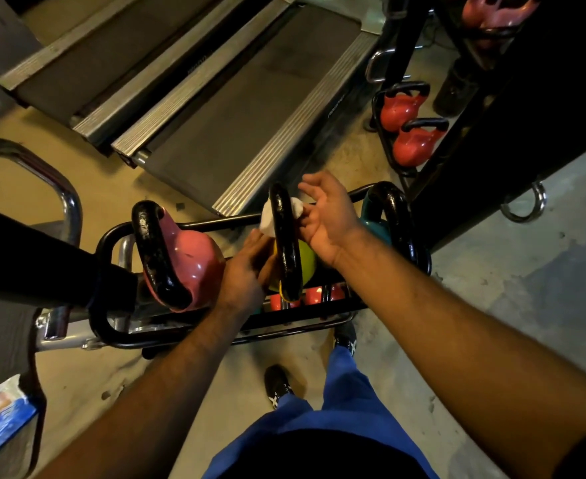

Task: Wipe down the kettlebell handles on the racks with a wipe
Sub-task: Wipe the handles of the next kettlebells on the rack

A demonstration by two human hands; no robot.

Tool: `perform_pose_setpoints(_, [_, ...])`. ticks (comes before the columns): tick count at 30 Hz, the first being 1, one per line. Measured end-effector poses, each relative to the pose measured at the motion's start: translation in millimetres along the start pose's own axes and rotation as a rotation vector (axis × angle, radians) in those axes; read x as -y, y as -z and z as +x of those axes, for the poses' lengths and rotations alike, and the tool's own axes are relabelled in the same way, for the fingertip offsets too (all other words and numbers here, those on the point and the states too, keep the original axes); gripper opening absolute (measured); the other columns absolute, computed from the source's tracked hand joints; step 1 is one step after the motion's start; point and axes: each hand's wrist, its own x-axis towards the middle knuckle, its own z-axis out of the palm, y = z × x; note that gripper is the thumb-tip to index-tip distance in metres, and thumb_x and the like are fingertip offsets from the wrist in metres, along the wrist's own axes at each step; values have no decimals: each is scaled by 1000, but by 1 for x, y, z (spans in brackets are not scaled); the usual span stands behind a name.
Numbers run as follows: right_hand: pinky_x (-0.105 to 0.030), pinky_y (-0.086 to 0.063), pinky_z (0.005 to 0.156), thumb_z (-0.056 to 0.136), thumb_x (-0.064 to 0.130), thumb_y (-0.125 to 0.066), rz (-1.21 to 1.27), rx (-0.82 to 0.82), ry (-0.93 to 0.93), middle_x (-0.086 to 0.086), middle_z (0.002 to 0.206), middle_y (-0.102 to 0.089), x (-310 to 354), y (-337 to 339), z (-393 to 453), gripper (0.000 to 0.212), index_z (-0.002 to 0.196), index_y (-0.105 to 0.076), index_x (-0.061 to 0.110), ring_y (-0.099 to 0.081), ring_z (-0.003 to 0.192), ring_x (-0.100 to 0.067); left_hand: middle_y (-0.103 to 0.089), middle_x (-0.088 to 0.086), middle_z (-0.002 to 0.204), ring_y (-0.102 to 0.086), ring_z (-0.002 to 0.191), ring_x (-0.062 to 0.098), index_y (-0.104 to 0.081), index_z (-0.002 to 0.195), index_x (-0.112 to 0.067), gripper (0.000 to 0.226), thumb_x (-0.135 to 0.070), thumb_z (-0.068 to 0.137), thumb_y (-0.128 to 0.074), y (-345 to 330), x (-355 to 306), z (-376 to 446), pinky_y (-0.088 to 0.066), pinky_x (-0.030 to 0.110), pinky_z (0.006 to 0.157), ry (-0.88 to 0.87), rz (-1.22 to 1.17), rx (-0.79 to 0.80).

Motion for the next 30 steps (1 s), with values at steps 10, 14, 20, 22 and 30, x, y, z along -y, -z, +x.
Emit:
perform_pose_setpoints(10, [-28,-48,59,91,35,-57,-129,-22,32,-10,78,-58,-7,-7,2,27,98,-65,10,-57,65,-18,-58,3,138,-52,131,21,-58,134,-28,40,-27,94,-57,1,8,3,-42,45,109,60,-78,-16])
perform_pose_setpoints(14, [-35,-56,80,81,47,-63,-317,-18,108,-22,111,-67,-20,10,-3,61,126,-63,6,-66,100,-28,-65,1,116,-61,114,33,-66,115,-28,26,-14,94,-61,-1,3,-1,-53,32,91,154,-215,-35])
perform_pose_setpoints(20, [-20,-56,60,101,10,-55,-310,-126,96,-4,90,-70,-22,8,-8,18,112,-70,7,-67,79,-12,-60,4,133,-55,127,26,-58,131,-37,38,-33,93,-60,1,4,4,-44,54,106,-14,-84,-4])
perform_pose_setpoints(22, [-26,-57,66,99,8,-57,-360,-109,66,-6,90,-71,-25,10,-7,15,107,-71,9,-68,81,-16,-62,3,130,-57,124,23,-59,129,-35,38,-29,92,-61,1,6,2,-46,49,104,16,-93,-16])
perform_pose_setpoints(30, [-33,-58,84,96,8,-60,-804,95,61,-6,102,-74,-23,39,-28,15,99,-74,13,-70,95,-19,-47,-3,148,-40,141,24,-52,141,-27,52,-30,91,-67,5,37,14,-37,57,111,-35,66,39])
